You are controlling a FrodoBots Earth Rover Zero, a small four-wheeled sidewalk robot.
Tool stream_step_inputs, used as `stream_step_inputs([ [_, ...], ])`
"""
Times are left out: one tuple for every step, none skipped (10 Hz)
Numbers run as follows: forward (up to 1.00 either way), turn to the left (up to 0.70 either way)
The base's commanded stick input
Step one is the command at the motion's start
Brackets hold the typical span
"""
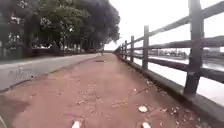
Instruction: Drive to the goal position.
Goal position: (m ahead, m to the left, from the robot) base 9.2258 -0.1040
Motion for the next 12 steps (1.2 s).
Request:
stream_step_inputs([
  [0.50,0.00],
  [0.50,0.00],
  [0.50,0.00],
  [0.50,0.00],
  [0.50,0.00],
  [0.50,0.00],
  [0.50,0.00],
  [0.50,0.00],
  [0.50,0.00],
  [0.50,0.00],
  [0.50,0.00],
  [0.50,0.00],
])
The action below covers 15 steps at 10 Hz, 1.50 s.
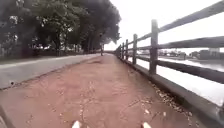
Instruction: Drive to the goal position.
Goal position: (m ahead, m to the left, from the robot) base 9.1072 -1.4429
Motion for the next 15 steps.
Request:
stream_step_inputs([
  [0.50,0.00],
  [0.50,0.00],
  [0.50,0.00],
  [0.50,0.00],
  [0.50,0.00],
  [0.50,0.00],
  [0.50,0.00],
  [0.50,0.00],
  [0.50,0.00],
  [0.50,0.00],
  [0.50,0.00],
  [0.50,0.00],
  [0.50,0.00],
  [0.50,0.00],
  [0.50,0.00],
])
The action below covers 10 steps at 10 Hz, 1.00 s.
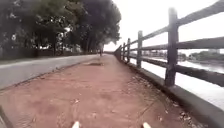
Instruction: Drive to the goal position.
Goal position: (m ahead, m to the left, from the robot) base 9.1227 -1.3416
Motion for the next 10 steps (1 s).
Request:
stream_step_inputs([
  [0.50,0.00],
  [0.50,0.00],
  [0.50,0.00],
  [0.50,0.00],
  [0.50,0.00],
  [0.50,0.00],
  [0.50,0.00],
  [0.50,0.00],
  [0.50,0.00],
  [0.50,0.00],
])
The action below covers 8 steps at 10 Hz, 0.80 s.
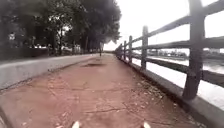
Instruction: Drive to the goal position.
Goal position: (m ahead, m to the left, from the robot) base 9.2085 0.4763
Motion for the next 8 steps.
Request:
stream_step_inputs([
  [0.50,0.00],
  [0.50,0.00],
  [0.50,0.00],
  [0.50,0.00],
  [0.50,0.00],
  [0.50,0.00],
  [0.50,0.00],
  [0.50,0.00],
])
